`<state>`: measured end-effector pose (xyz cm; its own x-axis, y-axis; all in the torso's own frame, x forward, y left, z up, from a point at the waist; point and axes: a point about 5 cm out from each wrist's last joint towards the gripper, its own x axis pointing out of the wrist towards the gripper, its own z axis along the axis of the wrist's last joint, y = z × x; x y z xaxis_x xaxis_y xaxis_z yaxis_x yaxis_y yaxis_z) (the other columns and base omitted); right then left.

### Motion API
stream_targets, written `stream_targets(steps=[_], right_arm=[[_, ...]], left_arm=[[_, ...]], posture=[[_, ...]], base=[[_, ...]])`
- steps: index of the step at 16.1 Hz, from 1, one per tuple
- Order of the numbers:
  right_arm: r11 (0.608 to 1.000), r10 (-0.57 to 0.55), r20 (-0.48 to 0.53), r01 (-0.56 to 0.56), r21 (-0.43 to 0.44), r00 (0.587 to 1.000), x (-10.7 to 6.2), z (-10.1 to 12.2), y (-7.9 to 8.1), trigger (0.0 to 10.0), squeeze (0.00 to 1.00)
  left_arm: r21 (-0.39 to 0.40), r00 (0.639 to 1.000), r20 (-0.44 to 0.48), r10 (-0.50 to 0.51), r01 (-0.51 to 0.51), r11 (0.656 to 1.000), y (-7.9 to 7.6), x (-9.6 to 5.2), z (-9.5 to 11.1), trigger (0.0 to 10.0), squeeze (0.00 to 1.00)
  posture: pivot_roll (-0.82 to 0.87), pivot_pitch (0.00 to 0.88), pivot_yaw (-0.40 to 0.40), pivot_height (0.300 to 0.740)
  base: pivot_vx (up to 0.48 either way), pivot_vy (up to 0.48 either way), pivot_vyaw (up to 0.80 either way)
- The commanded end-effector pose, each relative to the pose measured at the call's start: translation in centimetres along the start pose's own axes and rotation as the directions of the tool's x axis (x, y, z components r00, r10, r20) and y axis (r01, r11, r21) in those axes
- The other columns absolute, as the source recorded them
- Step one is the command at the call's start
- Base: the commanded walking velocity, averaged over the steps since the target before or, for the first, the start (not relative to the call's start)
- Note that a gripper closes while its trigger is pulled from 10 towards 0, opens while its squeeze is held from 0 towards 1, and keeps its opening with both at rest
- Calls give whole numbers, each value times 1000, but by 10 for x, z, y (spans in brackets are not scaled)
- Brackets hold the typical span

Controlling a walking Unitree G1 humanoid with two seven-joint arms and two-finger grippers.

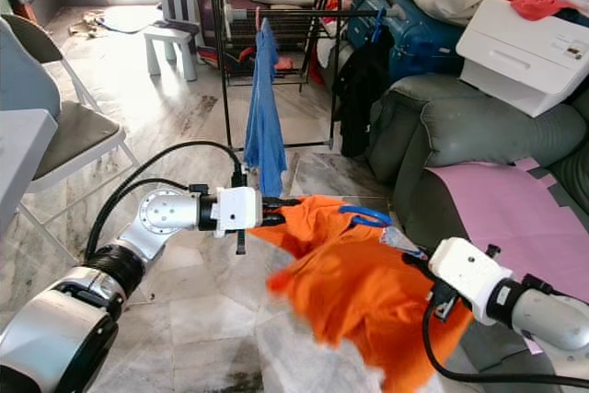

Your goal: Hang hanger

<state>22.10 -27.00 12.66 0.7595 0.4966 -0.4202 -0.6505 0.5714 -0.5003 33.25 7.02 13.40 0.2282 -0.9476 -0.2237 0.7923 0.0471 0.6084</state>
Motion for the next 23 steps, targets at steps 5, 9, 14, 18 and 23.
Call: stream_targets(steps=[5,9,14,18,23], right_arm=[[999,-44,-7,44,14,999,-3,-5,-3,0,0],[999,-31,-2,31,26,1000,2,-5,4,0,0],[998,-37,-26,38,42,999,1,-9,11,0,0],[996,-56,-60,60,62,997,4,-15,16,0,0],[981,-133,-116,147,126,984,10,-21,22,0,0]], left_arm=[[50,994,35,101,-103,993,12,3,8,0,0],[61,997,5,78,-78,995,5,4,4,5451,0],[42,1000,-12,15,-14,999,-4,1,-2,10000,1000],[25,980,-119,-161,165,986,-22,-9,-17,10000,1000],[-70,992,-115,-54,47,996,-16,-13,-21,10000,1000]], posture=[[-35,0,-68,740],[-36,0,-69,740],[-42,0,-62,740],[-40,0,-61,740],[-40,0,-58,740]], base=[[0,0,0],[0,0,0],[0,0,0],[0,0,0],[0,0,0]])
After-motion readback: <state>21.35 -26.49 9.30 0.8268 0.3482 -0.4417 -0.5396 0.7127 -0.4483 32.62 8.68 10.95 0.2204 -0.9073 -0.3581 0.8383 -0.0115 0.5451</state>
